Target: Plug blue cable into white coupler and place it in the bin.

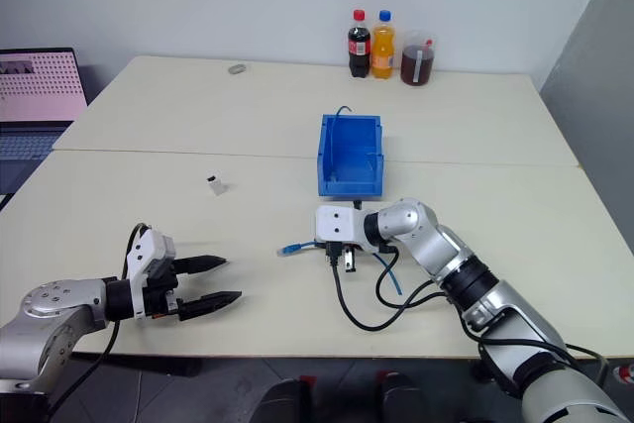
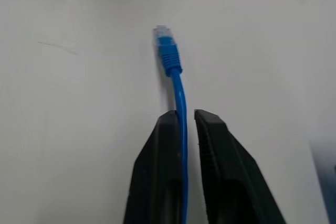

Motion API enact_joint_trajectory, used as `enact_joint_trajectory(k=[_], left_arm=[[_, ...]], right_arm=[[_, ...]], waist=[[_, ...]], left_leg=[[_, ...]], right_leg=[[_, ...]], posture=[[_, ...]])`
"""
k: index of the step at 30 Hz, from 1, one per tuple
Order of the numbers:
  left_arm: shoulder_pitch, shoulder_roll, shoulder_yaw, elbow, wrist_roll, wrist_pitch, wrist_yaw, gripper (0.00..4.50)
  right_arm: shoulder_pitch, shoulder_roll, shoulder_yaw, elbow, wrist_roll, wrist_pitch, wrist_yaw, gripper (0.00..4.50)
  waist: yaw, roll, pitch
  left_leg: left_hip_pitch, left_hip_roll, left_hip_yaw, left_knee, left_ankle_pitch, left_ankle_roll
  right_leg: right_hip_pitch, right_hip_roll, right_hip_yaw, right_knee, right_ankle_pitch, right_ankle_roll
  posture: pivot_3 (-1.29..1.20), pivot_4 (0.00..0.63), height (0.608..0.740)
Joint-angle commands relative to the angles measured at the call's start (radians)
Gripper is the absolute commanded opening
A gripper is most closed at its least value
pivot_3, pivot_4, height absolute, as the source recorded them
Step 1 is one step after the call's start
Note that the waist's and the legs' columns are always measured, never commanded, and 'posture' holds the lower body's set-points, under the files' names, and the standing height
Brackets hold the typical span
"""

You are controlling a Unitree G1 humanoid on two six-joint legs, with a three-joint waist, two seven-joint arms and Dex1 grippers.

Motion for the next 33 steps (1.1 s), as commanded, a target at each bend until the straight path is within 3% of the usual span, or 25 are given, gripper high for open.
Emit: enact_joint_trajectory(k=[1,6,9,17,23,33], left_arm=[[-0.038,-0.002,0.01,-0.015,0.0,-0.013,0.016,4.5],[-0.119,-0.014,-0.037,0.026,0.027,-0.034,0.009,4.5],[-0.182,-0.033,-0.093,0.059,0.071,-0.056,0.019,4.5],[-0.307,-0.117,-0.246,0.181,0.207,-0.138,0.047,4.5],[-0.346,-0.161,-0.31,0.276,0.267,-0.206,0.029,4.5],[-0.32,-0.159,-0.378,0.322,0.322,-0.283,-0.027,2.6]], right_arm=[[-0.005,0.018,-0.04,0.004,0.011,-0.013,0.027,1.58],[0.038,-0.016,-0.091,-0.098,0.063,0.098,0.09,3.0],[0.103,-0.072,-0.158,-0.283,0.174,0.282,0.152,3.67],[0.248,-0.147,-0.291,-0.665,0.273,0.572,0.048,3.67],[0.307,-0.146,-0.331,-0.818,0.318,0.705,-0.039,3.67],[0.327,-0.157,-0.333,-0.87,0.329,0.738,-0.126,3.7]], waist=[[0.0,0.0,0.0],[0.003,0.0,0.0],[0.007,0.0,0.0],[0.014,0.0,0.0],[0.017,0.001,0.0],[0.022,0.002,-0.003]], left_leg=[[0.0,0.0,0.0,0.0,0.0,0.0],[0.0,0.0,-0.003,0.0,0.0,0.0],[0.0,-0.001,-0.003,0.0,0.0,0.0],[-0.001,0.0,-0.006,0.0,0.0,0.0],[0.0,-0.001,-0.006,0.001,0.0,0.0],[0.0,-0.001,-0.006,0.001,0.0,0.0]], right_leg=[[0.0,0.0,0.0,0.0,0.0,0.0],[0.001,0.001,-0.001,0.001,0.0,0.0],[0.001,0.001,-0.001,0.001,0.0,0.0],[0.001,0.003,-0.002,0.002,0.0,0.0],[0.002,0.004,-0.002,0.002,0.0,0.0],[0.003,0.004,-0.002,0.002,0.0,0.0]], posture=[[0.0,0.15,0.74],[0.0,0.15,0.74],[0.0,0.15,0.74],[0.0,0.15,0.74],[0.0,0.15,0.74],[0.0,0.15,0.74]])
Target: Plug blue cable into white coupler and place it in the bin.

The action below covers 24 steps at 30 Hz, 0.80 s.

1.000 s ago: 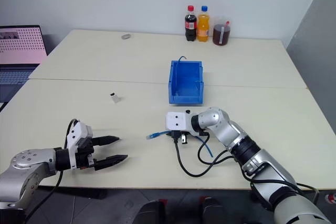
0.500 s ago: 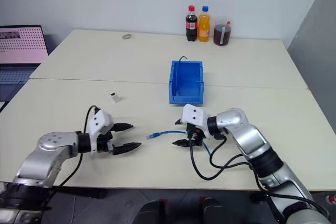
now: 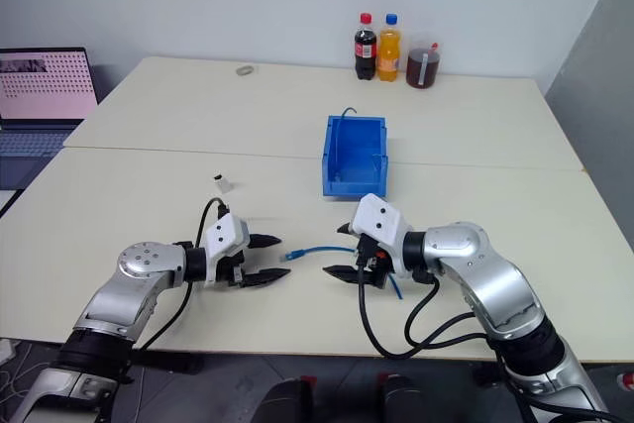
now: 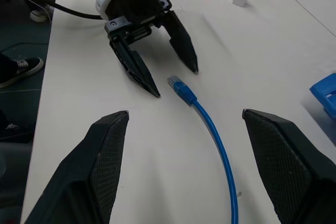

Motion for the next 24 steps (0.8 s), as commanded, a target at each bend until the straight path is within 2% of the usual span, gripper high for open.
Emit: enact_joint_trajectory(k=[1,10,12,16,20,24], left_arm=[[0.032,-0.004,-0.063,0.041,0.056,0.003,-0.018,2.38],[0.026,-0.051,-0.017,0.048,0.008,0.008,0.022,0.47],[0.024,-0.064,0.003,0.027,-0.018,0.029,0.026,0.24],[0.039,-0.066,0.026,-0.069,-0.072,0.093,0.011,0.24],[0.052,-0.066,0.063,-0.239,-0.195,0.258,0.012,0.24],[0.047,-0.083,0.109,-0.364,-0.333,0.426,0.048,0.24]], right_arm=[[0.0,-0.006,-0.021,-0.04,0.016,-0.009,-0.029,3.7],[0.043,-0.019,-0.025,-0.033,-0.001,-0.078,-0.084,3.7],[0.066,-0.019,-0.038,-0.036,0.008,-0.094,-0.092,3.7],[0.144,-0.015,-0.092,-0.069,0.068,-0.105,-0.088,3.7],[0.254,-0.018,-0.205,-0.164,0.301,0.068,-0.048,3.7],[0.307,0.024,-0.272,-0.197,0.437,0.162,-0.106,3.7]], waist=[[0.0,0.001,-0.001],[0.002,0.005,-0.006],[0.003,0.006,-0.006],[0.004,0.006,-0.006],[0.002,0.005,-0.005],[0.0,0.005,-0.005]], left_leg=[[0.0,0.0,0.0,0.0,0.0,0.0],[0.001,0.0,-0.001,0.001,0.0,0.0],[0.001,0.0,-0.001,0.001,0.0,0.0],[0.001,0.0,-0.002,0.001,0.0,0.0],[0.001,0.0,-0.002,0.001,0.0,0.0],[0.001,0.0,-0.004,0.001,0.0,0.0]], right_leg=[[0.0,0.0,0.0,0.0,0.0,0.0],[0.002,0.0,0.0,0.0,-0.002,0.004],[0.003,0.0,-0.001,0.0,-0.002,0.005],[0.004,0.0,-0.002,-0.001,-0.002,0.005],[0.004,0.0,-0.001,-0.002,-0.002,0.005],[0.004,0.001,-0.002,-0.002,-0.002,0.005]], posture=[[0.0,0.15,0.74],[0.0,0.15,0.74],[0.0,0.15,0.74],[0.0,0.15,0.74],[0.0,0.15,0.74],[0.0,0.15,0.74]])
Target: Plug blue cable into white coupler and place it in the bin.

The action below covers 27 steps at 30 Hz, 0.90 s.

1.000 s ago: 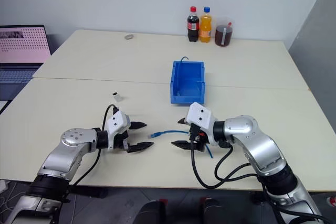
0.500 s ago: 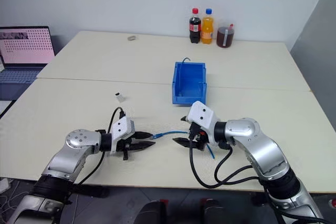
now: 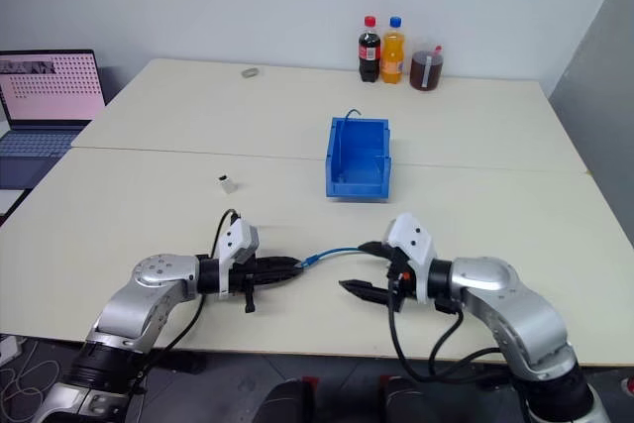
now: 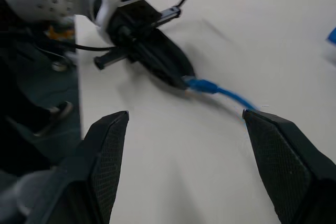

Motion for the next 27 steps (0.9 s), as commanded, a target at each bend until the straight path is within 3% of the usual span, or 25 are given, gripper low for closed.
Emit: enact_joint_trajectory(k=[1,5,12,18,27], left_arm=[[-0.014,-0.019,0.066,-0.136,-0.153,0.15,0.038,0.24],[-0.029,-0.062,0.124,-0.209,-0.314,0.307,0.106,0.24],[-0.047,-0.093,0.184,-0.235,-0.45,0.423,0.192,0.24],[-0.046,-0.088,0.188,-0.235,-0.479,0.437,0.216,0.24],[-0.052,-0.079,0.188,-0.231,-0.506,0.444,0.225,0.24]], right_arm=[[0.026,0.05,-0.074,-0.055,0.134,0.077,-0.066,3.7],[0.031,0.15,-0.081,-0.017,0.174,0.077,-0.163,3.7],[-0.045,0.276,-0.134,0.076,0.264,0.065,-0.264,3.7],[-0.088,0.32,-0.169,0.125,0.358,0.069,-0.299,3.7],[-0.144,0.33,-0.138,0.216,0.361,0.028,-0.28,3.7]], waist=[[-0.002,0.0,0.0],[-0.009,0.0,0.0],[-0.021,0.0,0.0],[-0.024,0.0,0.0],[-0.024,0.0,0.0]], left_leg=[[0.0,0.0,-0.001,0.0,0.0,0.0],[0.001,0.001,-0.002,0.0,0.0,0.0],[0.001,0.0,-0.003,0.0,0.0,0.0],[0.001,0.0,-0.003,0.0,0.0,0.0],[0.001,0.0,-0.003,-0.001,0.0,0.0]], right_leg=[[0.0,0.0,0.0,0.0,0.0,0.0],[0.001,0.001,-0.001,0.0,0.0,0.0],[0.002,0.002,-0.001,0.0,0.0,0.001],[0.002,0.001,-0.001,-0.001,0.0,0.0],[0.002,0.002,-0.001,-0.001,0.0,0.0]], posture=[[0.0,0.15,0.74],[0.0,0.15,0.74],[0.0,0.15,0.74],[0.0,0.15,0.74],[0.0,0.15,0.74]])
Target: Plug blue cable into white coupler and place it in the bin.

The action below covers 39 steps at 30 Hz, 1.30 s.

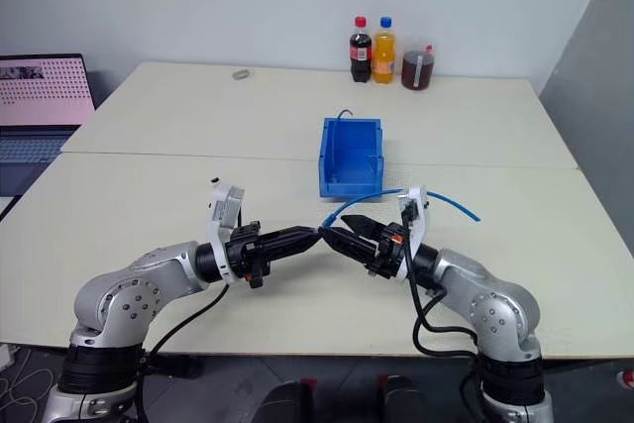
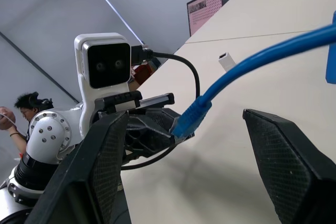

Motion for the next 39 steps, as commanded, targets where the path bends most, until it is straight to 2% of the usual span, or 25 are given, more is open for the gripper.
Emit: enact_joint_trajectory(k=[1,2,6,14,18,21,26,28,29,33,39], left_arm=[[-0.019,0.011,0.026,-0.034,-0.029,-0.003,-0.002,0.24],[-0.019,0.012,0.026,-0.034,-0.031,-0.002,-0.002,0.24],[-0.017,0.022,0.025,-0.032,-0.036,0.001,-0.007,0.24],[-0.013,0.033,0.023,-0.02,-0.039,-0.001,-0.019,0.24],[-0.016,0.035,0.025,-0.011,-0.037,-0.001,-0.032,0.24],[-0.018,0.035,0.028,-0.001,-0.027,-0.022,-0.046,0.24],[-0.018,0.043,-0.005,0.018,0.067,-0.109,-0.063,0.24],[-0.014,0.053,-0.022,0.023,0.09,-0.121,-0.082,0.94],[-0.007,0.061,-0.029,0.023,0.099,-0.129,-0.098,1.03],[0.023,0.089,-0.037,0.012,0.141,-0.173,-0.124,1.86],[0.126,0.131,0.002,-0.026,0.232,-0.254,-0.068,3.14]], right_arm=[[-0.036,0.014,0.006,0.012,0.028,-0.037,0.017,3.7],[-0.04,0.017,0.009,0.018,0.027,-0.04,0.019,3.7],[-0.056,0.022,0.025,0.04,0.028,-0.05,0.033,2.98],[-0.063,0.017,0.038,0.055,0.033,-0.054,0.053,0.92],[-0.065,0.015,0.042,0.06,0.037,-0.055,0.054,0.12],[-0.063,0.012,0.045,0.059,0.042,-0.049,0.058,0.11],[-0.059,0.007,0.049,0.057,0.045,-0.044,0.063,0.1],[-0.059,0.006,0.05,0.057,0.047,-0.043,0.063,0.09],[-0.059,0.006,0.051,0.058,0.048,-0.044,0.062,0.09],[-0.055,0.003,0.051,0.057,0.04,-0.052,0.056,0.09],[-0.048,-0.009,0.051,0.069,-0.008,-0.09,0.038,0.08]], waist=[[0.0,0.0,0.0],[0.0,0.0,0.0],[0.0,0.0,0.0],[0.0,0.0,0.0],[0.0,0.0,0.0],[0.0,0.0,0.0],[0.0,0.0,0.0],[0.0,0.0,0.0],[0.0,0.0,0.0],[0.0,0.001,0.001],[-0.001,0.001,0.001]], left_leg=[[0.0,0.0,0.0,0.0,0.0,0.0],[0.0,0.0,0.0,0.0,0.0,0.0],[0.0,0.0,0.0,0.0,0.0,0.0],[0.0,0.0,0.001,0.0,0.0,0.0],[0.0,0.0,0.001,-0.001,0.0,0.0],[0.0,0.0,0.001,-0.001,0.0,0.0],[0.0,0.0,0.001,-0.001,0.0,0.0],[0.0,0.0,0.001,-0.001,0.0,0.0],[0.0,0.0,0.001,-0.001,0.0,0.0],[0.0,0.0,0.002,-0.001,0.0,0.0],[-0.001,0.0,0.003,-0.002,0.0,0.0]], right_leg=[[0.0,0.0,0.0,0.0,0.0,0.0],[0.0,0.0,0.0,0.0,0.0,0.0],[0.0,0.0,0.0,0.0,0.0,0.0],[0.0,0.0,0.0,0.0,0.0,0.0],[-0.001,0.0,0.0,0.0,0.0,0.0],[-0.001,0.0,0.001,0.0,0.0,0.0],[-0.001,0.0,0.001,-0.001,0.0,0.0],[-0.001,0.0,0.001,-0.001,0.0,0.0],[-0.001,0.0,0.001,-0.001,0.0,0.0],[-0.002,0.0,0.001,-0.001,0.0,0.0],[-0.004,0.0,0.003,-0.001,0.0,-0.001]], posture=[[0.0,0.15,0.74],[0.0,0.15,0.74],[0.0,0.15,0.74],[0.0,0.15,0.74],[0.0,0.15,0.74],[0.0,0.15,0.74],[0.0,0.15,0.74],[0.0,0.15,0.74],[0.0,0.15,0.74],[0.0,0.15,0.74],[0.0,0.15,0.74]])
